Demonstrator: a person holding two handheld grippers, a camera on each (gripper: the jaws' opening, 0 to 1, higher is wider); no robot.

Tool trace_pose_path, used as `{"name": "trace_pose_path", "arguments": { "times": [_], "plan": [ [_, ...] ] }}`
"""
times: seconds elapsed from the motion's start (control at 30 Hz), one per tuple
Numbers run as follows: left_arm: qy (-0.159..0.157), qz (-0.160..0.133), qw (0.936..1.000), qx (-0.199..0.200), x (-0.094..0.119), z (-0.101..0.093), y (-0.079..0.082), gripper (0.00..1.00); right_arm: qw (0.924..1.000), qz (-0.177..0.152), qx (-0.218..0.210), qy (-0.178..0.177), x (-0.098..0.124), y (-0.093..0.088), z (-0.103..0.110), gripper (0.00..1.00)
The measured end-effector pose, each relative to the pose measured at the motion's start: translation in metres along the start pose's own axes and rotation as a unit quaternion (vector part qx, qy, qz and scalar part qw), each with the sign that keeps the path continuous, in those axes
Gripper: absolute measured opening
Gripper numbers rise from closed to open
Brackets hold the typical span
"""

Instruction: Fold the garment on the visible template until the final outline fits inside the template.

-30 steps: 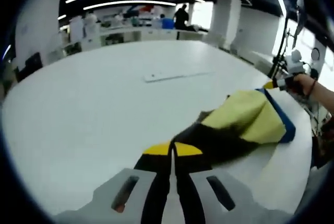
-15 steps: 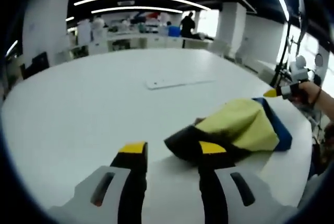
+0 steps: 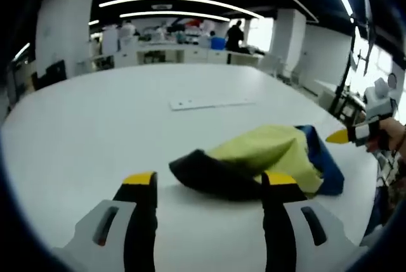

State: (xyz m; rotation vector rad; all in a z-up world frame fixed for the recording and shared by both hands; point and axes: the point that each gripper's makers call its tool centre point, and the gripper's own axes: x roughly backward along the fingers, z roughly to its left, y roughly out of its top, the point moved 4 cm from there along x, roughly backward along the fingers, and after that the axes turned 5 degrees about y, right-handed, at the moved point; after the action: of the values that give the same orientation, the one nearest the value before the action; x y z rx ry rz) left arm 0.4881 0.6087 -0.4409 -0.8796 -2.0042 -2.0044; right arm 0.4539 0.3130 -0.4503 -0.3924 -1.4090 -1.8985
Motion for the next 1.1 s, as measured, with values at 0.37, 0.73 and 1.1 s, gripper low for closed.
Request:
{"name": "trace_pose_path", "arguments": {
  "times": [0.37,0.73,1.1],
  "plan": [
    [0.023,0.018,0.9992,0.029,-0.005,-0.023,-0.016,0.51,0.9996,0.026,-0.008,0.013,0.001,-0.032,0.019,0.52],
    [0.031,0.052,0.9964,0.060,-0.020,-0.038,-0.033,0.35,0.9992,0.036,-0.018,0.008,0.000,-0.053,0.025,0.34],
    [0.018,0.075,0.9915,0.104,-0.036,-0.046,-0.043,0.00,0.9996,0.017,-0.022,0.000,0.001,-0.057,0.025,0.09]
  ]
}}
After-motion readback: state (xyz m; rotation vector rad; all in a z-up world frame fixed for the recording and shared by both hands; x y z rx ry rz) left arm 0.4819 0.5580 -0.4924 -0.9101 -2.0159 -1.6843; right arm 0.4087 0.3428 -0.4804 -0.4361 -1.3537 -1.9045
